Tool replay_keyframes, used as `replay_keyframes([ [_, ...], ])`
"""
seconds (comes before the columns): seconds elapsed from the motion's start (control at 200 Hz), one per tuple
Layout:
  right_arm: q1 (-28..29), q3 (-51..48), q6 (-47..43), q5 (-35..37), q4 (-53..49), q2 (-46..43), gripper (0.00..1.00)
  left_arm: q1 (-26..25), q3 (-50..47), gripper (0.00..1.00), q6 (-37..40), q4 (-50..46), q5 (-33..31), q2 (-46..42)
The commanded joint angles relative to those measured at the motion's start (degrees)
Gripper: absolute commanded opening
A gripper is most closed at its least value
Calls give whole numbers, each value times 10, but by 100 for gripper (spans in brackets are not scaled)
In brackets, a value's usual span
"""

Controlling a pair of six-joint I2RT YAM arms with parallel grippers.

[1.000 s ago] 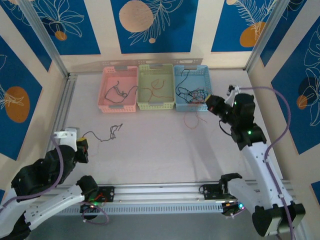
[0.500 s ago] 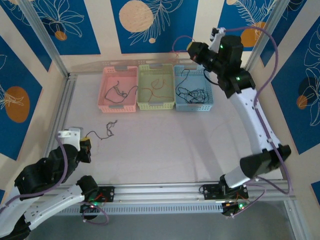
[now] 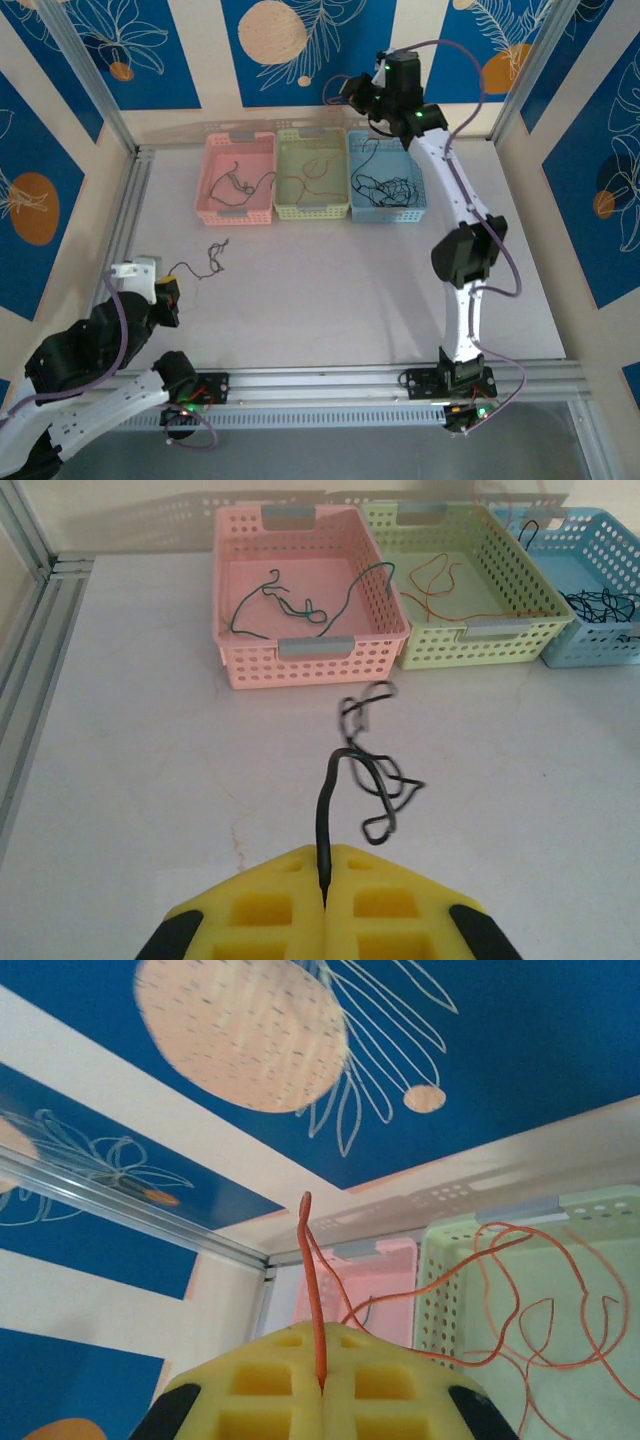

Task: Untangle the cables

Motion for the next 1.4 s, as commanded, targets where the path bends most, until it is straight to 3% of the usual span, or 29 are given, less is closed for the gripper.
replay_keyframes([
  [0.0,5,52,9,-59,-47,63,0,-2,-3,0,8,6,-7,-5],
  [0.1,12,51,15,-81,-48,106,0,-2,-3,0,9,6,-7,-3],
  [0.21,21,20,15,-55,-53,129,2,-2,-4,0,9,6,-6,-1],
  [0.31,27,1,12,-64,-47,148,13,-1,-4,0,10,7,-6,2],
  [0.46,31,7,-13,-50,-83,158,37,0,-5,0,11,9,-3,8],
  [0.645,45,-68,-102,20,-64,82,50,0,-6,0,12,11,0,13],
  [0.745,48,-182,-119,10,-25,-5,50,1,-7,0,15,14,5,18],
  [0.92,83,-486,-144,-14,156,-210,50,3,-9,0,23,21,19,23],
  [1.075,130,-707,-152,-55,298,-338,51,4,-10,0,38,35,51,23],
  [1.275,185,-892,-154,-81,430,-444,53,4,2,0,38,48,96,25],
  [1.395,222,-944,-184,-80,470,-474,54,4,9,0,18,79,151,24],
])
